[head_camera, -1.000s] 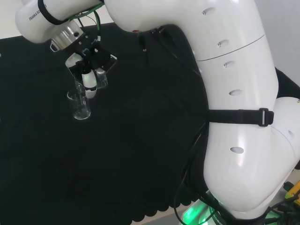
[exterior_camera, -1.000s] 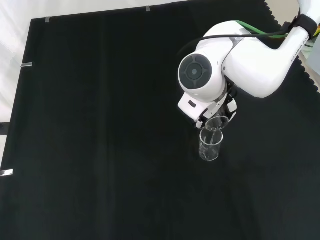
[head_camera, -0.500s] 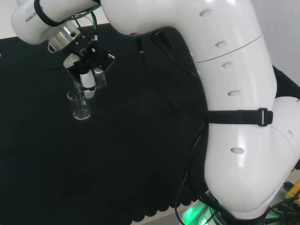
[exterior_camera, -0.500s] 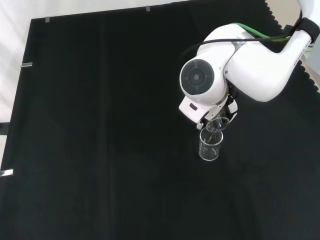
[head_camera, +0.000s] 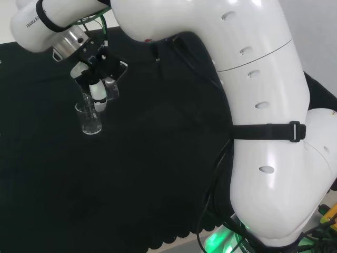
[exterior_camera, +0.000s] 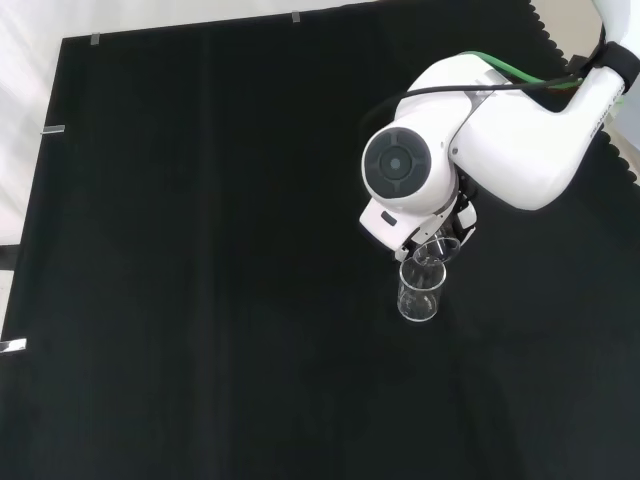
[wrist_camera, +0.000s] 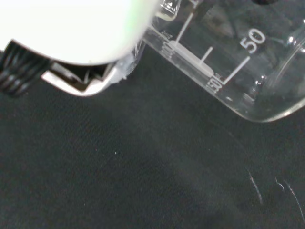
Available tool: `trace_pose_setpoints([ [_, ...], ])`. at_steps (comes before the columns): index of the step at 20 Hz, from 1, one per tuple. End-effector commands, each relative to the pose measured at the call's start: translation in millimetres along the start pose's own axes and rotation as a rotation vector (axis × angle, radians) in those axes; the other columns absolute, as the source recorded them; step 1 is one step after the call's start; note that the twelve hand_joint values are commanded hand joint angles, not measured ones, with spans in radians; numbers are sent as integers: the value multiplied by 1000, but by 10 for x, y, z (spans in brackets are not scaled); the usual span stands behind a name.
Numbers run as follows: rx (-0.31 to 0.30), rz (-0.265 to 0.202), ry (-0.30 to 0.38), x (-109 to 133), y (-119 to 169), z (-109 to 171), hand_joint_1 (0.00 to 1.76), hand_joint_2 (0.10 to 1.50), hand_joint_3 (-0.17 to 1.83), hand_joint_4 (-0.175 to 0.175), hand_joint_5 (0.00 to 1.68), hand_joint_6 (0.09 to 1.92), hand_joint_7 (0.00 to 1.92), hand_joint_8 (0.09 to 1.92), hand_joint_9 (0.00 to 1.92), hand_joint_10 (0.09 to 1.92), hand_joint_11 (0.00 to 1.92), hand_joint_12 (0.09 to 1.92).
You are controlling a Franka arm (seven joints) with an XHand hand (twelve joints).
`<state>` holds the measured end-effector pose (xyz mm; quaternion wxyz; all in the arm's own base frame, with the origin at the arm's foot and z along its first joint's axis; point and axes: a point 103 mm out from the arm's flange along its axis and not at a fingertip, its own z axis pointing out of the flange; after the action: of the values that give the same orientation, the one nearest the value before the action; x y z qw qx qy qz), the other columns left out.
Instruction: Pour the water from the handheld beaker into the one on the table.
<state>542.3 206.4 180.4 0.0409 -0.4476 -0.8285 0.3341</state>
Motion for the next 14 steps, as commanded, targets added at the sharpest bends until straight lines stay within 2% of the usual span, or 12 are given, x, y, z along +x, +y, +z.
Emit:
trace_pose_setpoints([
  [1,19,1,-19,26,9,-17,1453,405,963,-175,1357,619,1547,357,1464,515,1150,761],
  [14,35,15,-53,36,-8,-30,1453,405,965,-175,1354,622,1547,360,1466,516,1148,759],
])
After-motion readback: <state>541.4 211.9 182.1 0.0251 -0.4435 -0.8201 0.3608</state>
